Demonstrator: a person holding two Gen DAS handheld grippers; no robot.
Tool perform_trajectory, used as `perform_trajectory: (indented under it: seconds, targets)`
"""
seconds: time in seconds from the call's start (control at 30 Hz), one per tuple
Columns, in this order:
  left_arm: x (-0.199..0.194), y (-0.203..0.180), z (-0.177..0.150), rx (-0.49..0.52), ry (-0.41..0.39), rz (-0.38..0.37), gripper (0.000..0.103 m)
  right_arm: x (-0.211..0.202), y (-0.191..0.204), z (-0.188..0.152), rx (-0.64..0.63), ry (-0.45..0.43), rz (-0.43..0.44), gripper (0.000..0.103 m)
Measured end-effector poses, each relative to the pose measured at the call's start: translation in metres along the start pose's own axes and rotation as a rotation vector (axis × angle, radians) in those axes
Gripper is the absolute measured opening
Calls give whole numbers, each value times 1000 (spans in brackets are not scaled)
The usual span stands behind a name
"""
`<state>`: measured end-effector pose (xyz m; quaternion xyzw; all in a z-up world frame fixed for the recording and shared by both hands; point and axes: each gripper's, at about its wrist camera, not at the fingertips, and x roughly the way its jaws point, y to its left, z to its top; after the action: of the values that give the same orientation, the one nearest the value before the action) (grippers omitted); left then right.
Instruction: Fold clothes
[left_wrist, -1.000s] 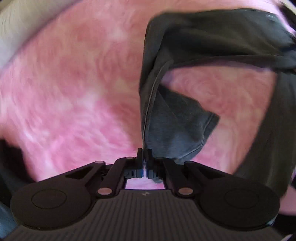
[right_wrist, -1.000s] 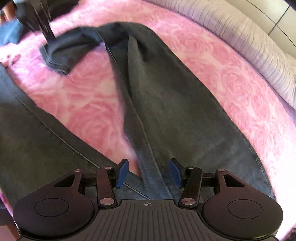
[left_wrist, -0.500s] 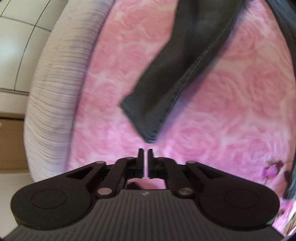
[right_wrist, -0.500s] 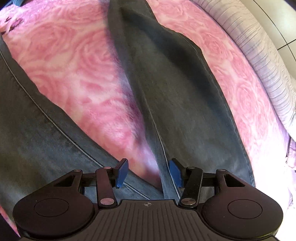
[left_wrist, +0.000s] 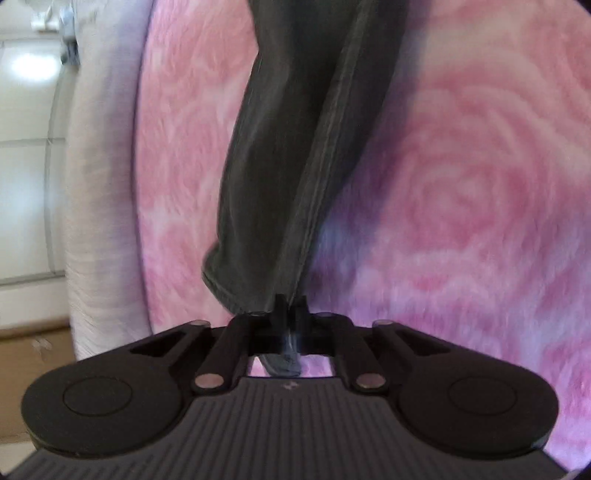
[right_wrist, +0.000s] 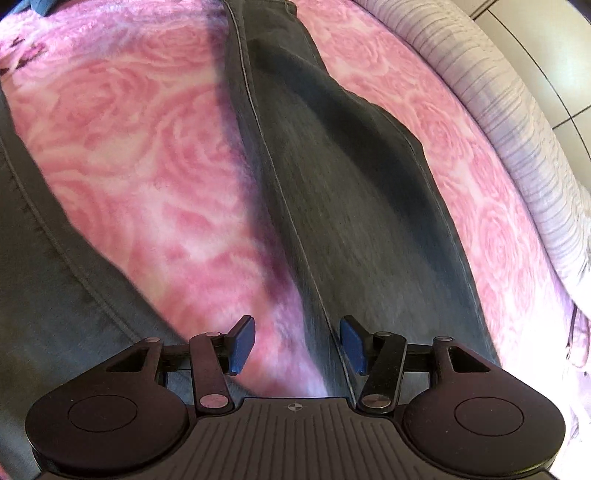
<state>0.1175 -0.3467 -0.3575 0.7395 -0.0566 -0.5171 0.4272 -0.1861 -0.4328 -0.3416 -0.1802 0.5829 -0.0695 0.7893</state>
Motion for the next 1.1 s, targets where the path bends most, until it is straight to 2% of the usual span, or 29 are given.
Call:
perform_trajectory:
  seconds: [0.03,0.07,0.1,0.17,0.23,0.3,0.4,0.47,0.53,0.6,0.63,0.67,0.73,0.9,1.03,1.1]
  targets:
    - [-6,3,-4,-6,4,-6,2,-2,0,1,2,-7,1,48]
    - [-12,7,-8,-12,8,-13,2,-5,0,1,5,-14,3,33]
    - [-30,5,-11,-20,9,0,2,-8,1,2,8,-20,5,30]
    - [-63,-8,-15,-20,7,19,2,-16,5,-1,16,-32,21,30]
    - [-74,-35,-9,-9,43,-14,4,-18,11,-8,36,-13,74,30]
    - [-70,-67,-5,-4,107,-107,10,-20,16,-14,44,1,88,31]
    - [-68,-86,-7,-14,150,-214,11,-35,11,-25,97,-4,87,35]
    - [-72,-72,-10,-109,168,-249,12,-53,-7,-38,200,-22,76,42]
    - [-74,-49,-11,-230,173,-289,22,-67,-32,-62,316,-16,38,48]
    - [-74,-19,-9,-379,162,-339,28,-74,-61,-93,413,18,-12,54]
    - [-76,-5,-3,-443,137,-351,34,-77,-76,-109,462,36,-37,55]
    - [-77,10,3,-506,109,-362,35,-77,-95,-128,518,57,-58,57]
    - [-70,40,28,-581,55,-373,35,-76,-134,-168,634,99,-96,57]
    - [-35,102,126,-616,-88,-389,41,-54,-238,-264,878,89,-137,61]
    - [-11,124,220,-582,-156,-411,44,-9,-315,-320,997,55,-100,66]
    - [0,122,262,-530,-159,-417,46,18,-346,-338,1016,40,-44,67]
